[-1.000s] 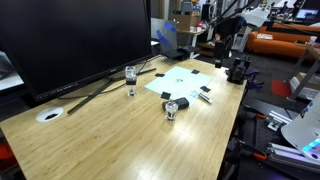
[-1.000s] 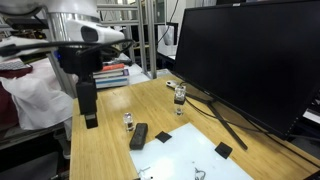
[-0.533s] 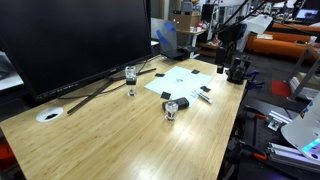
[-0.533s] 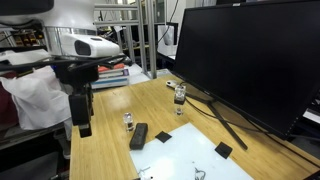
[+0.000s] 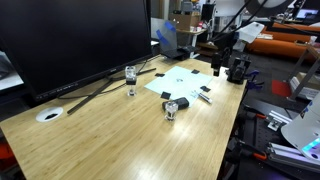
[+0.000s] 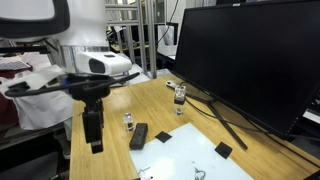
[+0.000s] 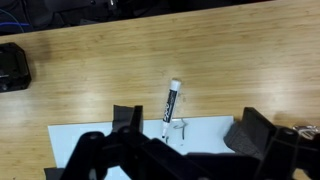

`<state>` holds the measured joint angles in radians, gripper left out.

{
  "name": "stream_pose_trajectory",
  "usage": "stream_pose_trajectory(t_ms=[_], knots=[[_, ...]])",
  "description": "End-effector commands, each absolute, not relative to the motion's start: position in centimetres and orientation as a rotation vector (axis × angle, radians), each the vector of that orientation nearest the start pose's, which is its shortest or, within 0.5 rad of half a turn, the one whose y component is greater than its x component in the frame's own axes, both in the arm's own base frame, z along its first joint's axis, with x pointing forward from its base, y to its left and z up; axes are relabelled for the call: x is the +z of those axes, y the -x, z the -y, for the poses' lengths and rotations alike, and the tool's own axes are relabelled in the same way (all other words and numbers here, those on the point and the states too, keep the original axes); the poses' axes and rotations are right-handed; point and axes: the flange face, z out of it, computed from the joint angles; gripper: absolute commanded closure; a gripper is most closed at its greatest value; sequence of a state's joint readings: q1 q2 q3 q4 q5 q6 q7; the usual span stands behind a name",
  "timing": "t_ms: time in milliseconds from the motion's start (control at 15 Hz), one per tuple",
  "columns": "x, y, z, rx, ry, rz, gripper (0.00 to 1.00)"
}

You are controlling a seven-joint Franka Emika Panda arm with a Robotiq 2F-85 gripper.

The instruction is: Use the marker to write on the paper.

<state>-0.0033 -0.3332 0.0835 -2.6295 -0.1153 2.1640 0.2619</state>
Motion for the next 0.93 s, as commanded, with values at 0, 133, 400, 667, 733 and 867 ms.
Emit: stream_pose_trajectory(t_ms=[0,133,400,667,733,867], knots=[[32.3,-40.1,-1.8,0.093,3.242,-0.194,0.0],[30.2,-40.5,-1.3,0.042,3.207,-0.248,0.0],[28.7,-40.4,-1.2,0.08,3.197,-0.261,0.0],[28.8,-40.6,-1.2,0.067,3.193,-0.267,0.0],[28.9,-40.6,-1.2,0.067,3.192,-0.267,0.0],[28.5,-41.0,-0.9,0.058,3.173,-0.265,0.0]])
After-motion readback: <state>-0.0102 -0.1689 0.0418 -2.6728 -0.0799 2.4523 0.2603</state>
